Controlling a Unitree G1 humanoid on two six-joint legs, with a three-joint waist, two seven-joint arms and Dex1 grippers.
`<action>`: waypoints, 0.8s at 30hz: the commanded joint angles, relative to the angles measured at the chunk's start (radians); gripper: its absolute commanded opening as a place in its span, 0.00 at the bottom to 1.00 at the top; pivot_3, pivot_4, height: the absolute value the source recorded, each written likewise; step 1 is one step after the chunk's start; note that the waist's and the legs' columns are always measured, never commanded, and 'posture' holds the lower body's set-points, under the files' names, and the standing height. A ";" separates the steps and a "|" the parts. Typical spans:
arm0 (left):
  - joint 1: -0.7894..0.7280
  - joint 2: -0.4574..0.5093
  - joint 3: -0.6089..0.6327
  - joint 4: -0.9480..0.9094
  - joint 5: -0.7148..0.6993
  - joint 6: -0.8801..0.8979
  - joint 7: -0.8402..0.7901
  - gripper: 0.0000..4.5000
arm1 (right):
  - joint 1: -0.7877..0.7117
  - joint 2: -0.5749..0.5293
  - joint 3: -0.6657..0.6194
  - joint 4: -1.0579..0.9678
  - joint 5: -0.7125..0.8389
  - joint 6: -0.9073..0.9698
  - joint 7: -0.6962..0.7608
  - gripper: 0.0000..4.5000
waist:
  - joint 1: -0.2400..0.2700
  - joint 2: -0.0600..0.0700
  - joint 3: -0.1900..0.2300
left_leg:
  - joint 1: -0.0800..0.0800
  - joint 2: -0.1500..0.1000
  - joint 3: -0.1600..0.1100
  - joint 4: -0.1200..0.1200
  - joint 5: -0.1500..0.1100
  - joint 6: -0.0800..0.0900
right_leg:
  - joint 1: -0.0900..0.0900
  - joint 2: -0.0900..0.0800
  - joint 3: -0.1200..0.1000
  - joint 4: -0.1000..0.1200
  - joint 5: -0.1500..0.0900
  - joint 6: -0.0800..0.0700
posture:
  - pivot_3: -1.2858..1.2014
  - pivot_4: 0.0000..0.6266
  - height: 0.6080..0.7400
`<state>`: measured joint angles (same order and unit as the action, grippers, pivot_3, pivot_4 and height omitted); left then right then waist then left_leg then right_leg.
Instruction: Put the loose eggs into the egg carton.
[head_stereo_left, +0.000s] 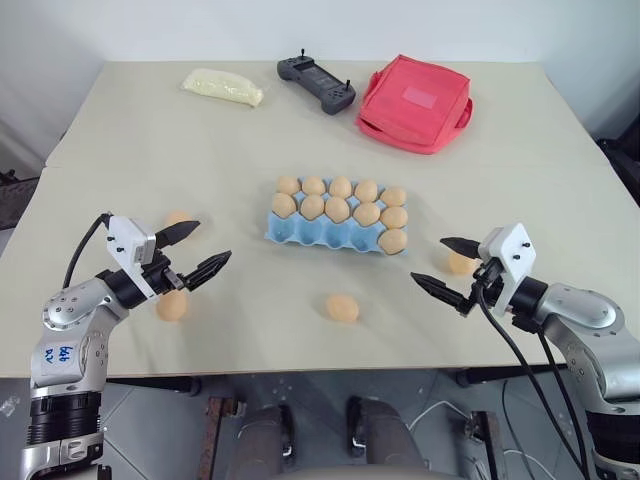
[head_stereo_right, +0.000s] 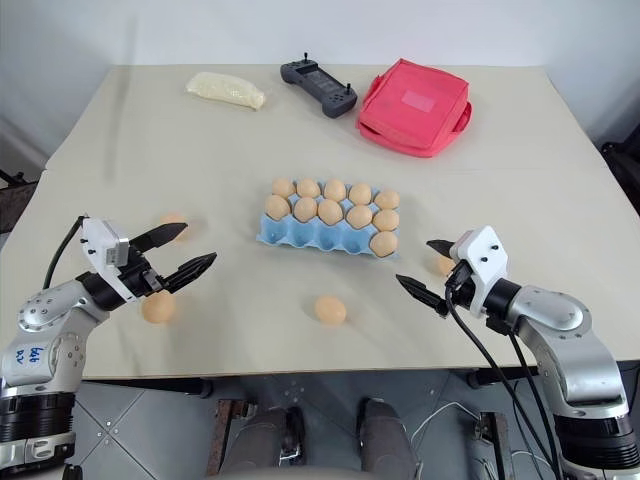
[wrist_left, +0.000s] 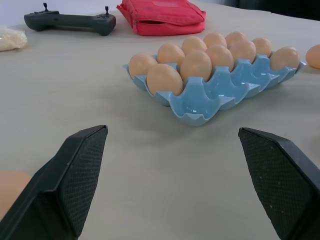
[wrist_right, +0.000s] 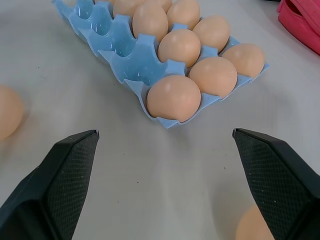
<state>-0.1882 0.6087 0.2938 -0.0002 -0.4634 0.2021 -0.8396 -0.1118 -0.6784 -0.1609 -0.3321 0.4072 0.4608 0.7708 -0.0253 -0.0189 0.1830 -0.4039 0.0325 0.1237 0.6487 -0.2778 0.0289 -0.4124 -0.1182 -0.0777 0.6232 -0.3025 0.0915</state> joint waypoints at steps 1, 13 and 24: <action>-0.017 -0.002 -0.008 -0.031 0.006 -0.023 0.007 0.99 | 0.001 -0.001 -0.023 -0.036 0.012 -0.011 -0.010 1.00 | 0.000 0.000 0.000 | 0.000 0.000 0.000 0.000 0.000 0.000 | 0.000 0.000 0.000 0.000 0.000 0.000 | 0.52 0.24 1.00; -0.078 0.004 -0.060 -0.006 0.021 -0.005 0.006 0.99 | 0.038 -0.009 -0.100 -0.096 0.056 0.039 -0.064 1.00 | 0.002 0.000 0.000 | 0.000 0.000 0.000 0.000 0.000 0.000 | 0.000 0.000 0.000 0.001 0.000 0.000 | 0.52 0.24 1.00; -0.111 0.012 -0.086 0.024 -0.001 0.022 -0.075 0.99 | 0.372 -0.135 -0.401 -0.249 0.173 0.177 0.045 1.00 | 0.027 0.000 0.000 | 0.001 0.000 0.000 0.001 0.000 0.001 | 0.002 0.001 0.000 0.000 0.000 0.000 | 0.52 0.24 1.00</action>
<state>-0.2875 0.6078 0.2025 0.0298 -0.4457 0.2227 -0.8990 0.2440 -0.7952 -0.5060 -0.5372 0.5555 0.6314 0.7949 0.0021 -0.0189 0.1830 -0.4031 0.0322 0.1234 0.6499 -0.2778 0.0305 -0.4101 -0.1175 -0.0780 0.6228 -0.3024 0.0913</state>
